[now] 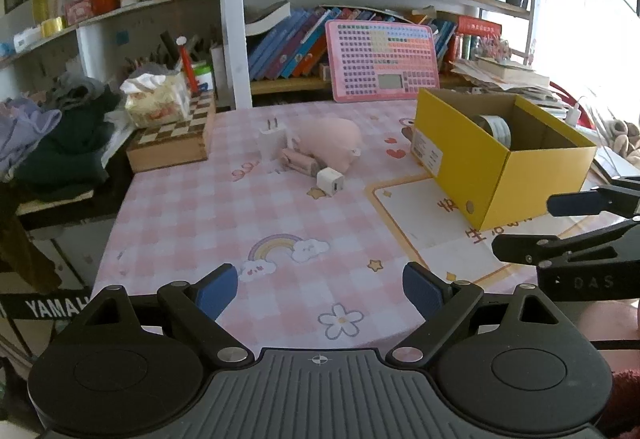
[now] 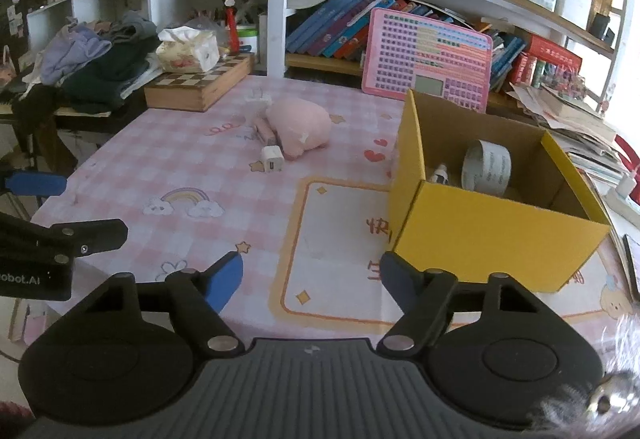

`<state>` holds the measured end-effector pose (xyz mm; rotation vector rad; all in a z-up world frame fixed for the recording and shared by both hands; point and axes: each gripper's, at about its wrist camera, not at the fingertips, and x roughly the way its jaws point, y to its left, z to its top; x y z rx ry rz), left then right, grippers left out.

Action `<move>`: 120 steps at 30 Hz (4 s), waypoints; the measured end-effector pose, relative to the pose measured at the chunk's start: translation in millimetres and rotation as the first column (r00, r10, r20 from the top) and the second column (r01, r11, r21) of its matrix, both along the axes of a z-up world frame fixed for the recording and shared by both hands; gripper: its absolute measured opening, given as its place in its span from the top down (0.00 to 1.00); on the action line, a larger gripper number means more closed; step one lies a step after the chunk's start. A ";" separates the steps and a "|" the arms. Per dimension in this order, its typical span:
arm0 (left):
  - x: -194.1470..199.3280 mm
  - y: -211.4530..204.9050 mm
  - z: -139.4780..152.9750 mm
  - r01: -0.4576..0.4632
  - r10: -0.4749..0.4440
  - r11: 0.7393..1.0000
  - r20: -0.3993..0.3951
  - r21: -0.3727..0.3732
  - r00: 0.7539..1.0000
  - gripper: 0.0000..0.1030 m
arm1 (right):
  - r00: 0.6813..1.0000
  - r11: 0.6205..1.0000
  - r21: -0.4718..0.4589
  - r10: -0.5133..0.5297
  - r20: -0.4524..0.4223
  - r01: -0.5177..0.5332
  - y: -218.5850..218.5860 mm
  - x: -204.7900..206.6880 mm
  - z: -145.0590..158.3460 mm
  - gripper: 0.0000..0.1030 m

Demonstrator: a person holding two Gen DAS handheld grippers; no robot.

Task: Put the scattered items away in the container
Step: 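Open both grippers and withdraw them from the box toward the plush pig, then grasp the pink plush pig with the right gripper while the left gripper grasps the white charger, then lift and carry the plush pig and white charger in both grippers over the yellow box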

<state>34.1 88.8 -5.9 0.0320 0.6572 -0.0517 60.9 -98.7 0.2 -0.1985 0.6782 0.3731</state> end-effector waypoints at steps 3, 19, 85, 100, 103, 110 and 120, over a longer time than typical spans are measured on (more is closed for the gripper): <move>2.4 0.9 0.7 -0.001 0.001 1.000 0.005 0.001 1.000 0.11 | 1.000 1.000 0.002 0.016 0.003 -0.016 3.4 3.8 0.2 0.33; 48.0 2.0 -2.4 -0.022 0.022 1.000 0.009 -0.007 1.000 0.11 | 0.995 0.995 0.003 0.101 0.000 -0.101 13.7 60.2 2.8 0.34; 257.2 -21.0 -88.5 -0.152 0.139 0.986 -0.154 -0.074 0.978 0.66 | 0.847 0.889 -0.120 0.369 -0.383 -0.442 130.9 347.6 -63.5 0.31; 220.8 2.7 -51.2 -0.153 0.142 0.977 -0.082 -0.149 0.986 0.66 | 0.913 0.958 -0.020 0.267 -0.308 -0.287 89.7 334.9 -22.1 0.42; 210.2 5.3 -41.5 -0.127 0.117 0.978 -0.067 -0.164 0.991 0.66 | 0.917 0.960 0.001 0.267 -0.296 -0.279 81.6 321.9 -12.8 0.42; 179.1 6.8 -19.2 -0.070 0.065 0.984 -0.036 -0.166 0.997 0.66 | 0.925 0.962 0.054 0.271 -0.266 -0.266 60.4 281.9 8.7 0.42; 132.1 13.0 4.0 -0.051 0.053 0.981 0.004 -0.186 0.999 0.66 | 0.931 0.961 0.125 0.270 -0.247 -0.246 37.9 220.2 29.1 0.42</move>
